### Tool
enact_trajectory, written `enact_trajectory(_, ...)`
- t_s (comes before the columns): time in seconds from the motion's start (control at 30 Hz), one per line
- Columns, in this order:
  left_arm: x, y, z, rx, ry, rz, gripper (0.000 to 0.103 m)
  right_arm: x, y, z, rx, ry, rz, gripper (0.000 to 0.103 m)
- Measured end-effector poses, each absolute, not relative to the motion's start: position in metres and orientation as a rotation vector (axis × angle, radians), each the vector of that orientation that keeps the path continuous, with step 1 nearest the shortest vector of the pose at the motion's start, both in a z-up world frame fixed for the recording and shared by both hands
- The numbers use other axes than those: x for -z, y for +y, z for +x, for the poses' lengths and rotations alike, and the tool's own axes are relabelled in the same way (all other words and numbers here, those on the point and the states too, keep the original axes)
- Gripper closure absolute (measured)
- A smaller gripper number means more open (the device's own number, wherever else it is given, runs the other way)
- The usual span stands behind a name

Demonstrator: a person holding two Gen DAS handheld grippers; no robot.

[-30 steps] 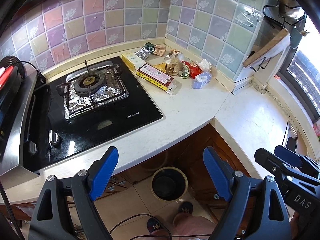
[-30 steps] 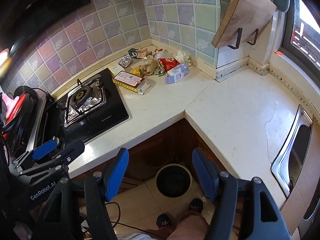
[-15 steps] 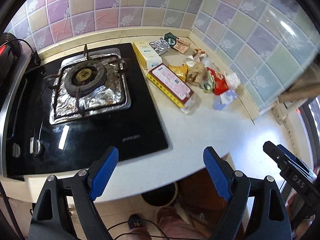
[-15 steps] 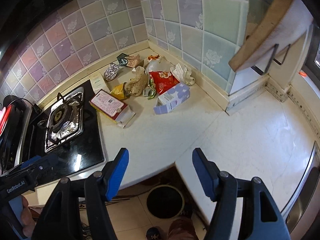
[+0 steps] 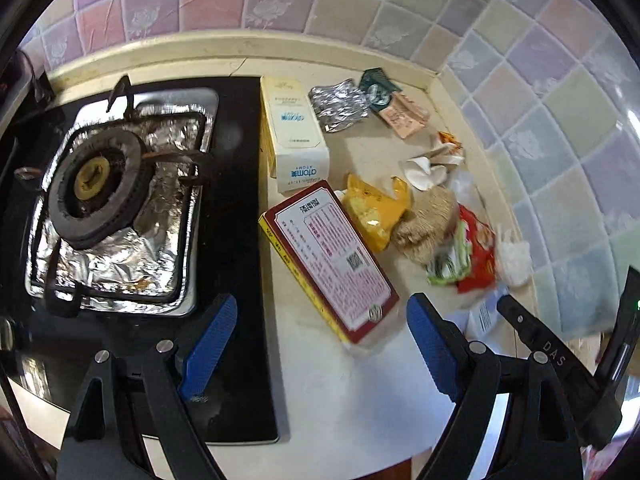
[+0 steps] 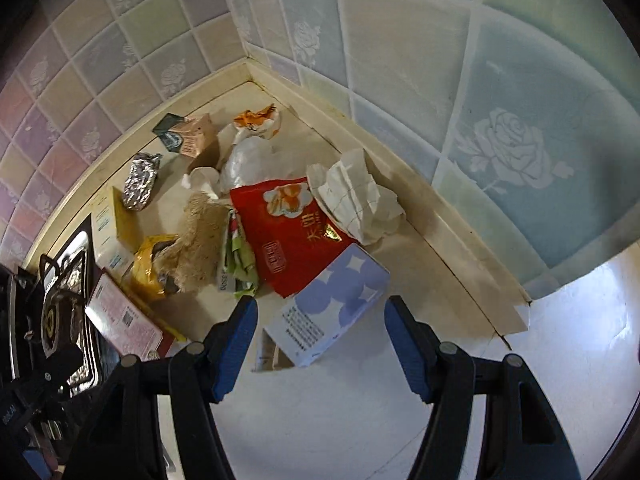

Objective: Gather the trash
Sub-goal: 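Reach the right tool to the blue-dotted tissue box while the left tool reaches the red-bordered box, then close the right tool on the tissue box while the left tool grasps the red-bordered box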

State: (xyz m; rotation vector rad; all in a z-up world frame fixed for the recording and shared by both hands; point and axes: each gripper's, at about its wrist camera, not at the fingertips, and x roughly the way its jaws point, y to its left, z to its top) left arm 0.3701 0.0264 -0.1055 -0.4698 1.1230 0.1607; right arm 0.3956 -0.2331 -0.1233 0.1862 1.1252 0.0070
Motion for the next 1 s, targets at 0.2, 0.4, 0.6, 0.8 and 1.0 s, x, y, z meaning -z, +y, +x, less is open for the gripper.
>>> enact_trajectory(0.2,0.130,0.026,0.398,-0.231,1.179,-0.569,0.018,0.143,-0.242,0.414,0.030,1.194,0.255,0.037)
enact_trajectory(0.4,0.148,0.020,0.422,-0.322,1.237,-0.554,0.018,0.161,-0.241,0.426,0.026,1.263,0.276,0.037)
enact_trajectory(0.6,0.162,0.017,0.437,-0.387,1.267,-0.567,0.018,0.168,-0.242,0.426,0.023,1.270,0.278,0.037)
enact_trajectory(0.8,0.178,0.014,0.449,-0.414,1.294,-0.568,0.018,0.166,-0.242,0.421,0.003,1.243,0.241,0.043)
enact_trajectory(1.0,0.188,0.013,0.441,-0.399,1.306,-0.577,0.037,0.166,-0.242,0.414,-0.016,1.232,0.220,0.068)
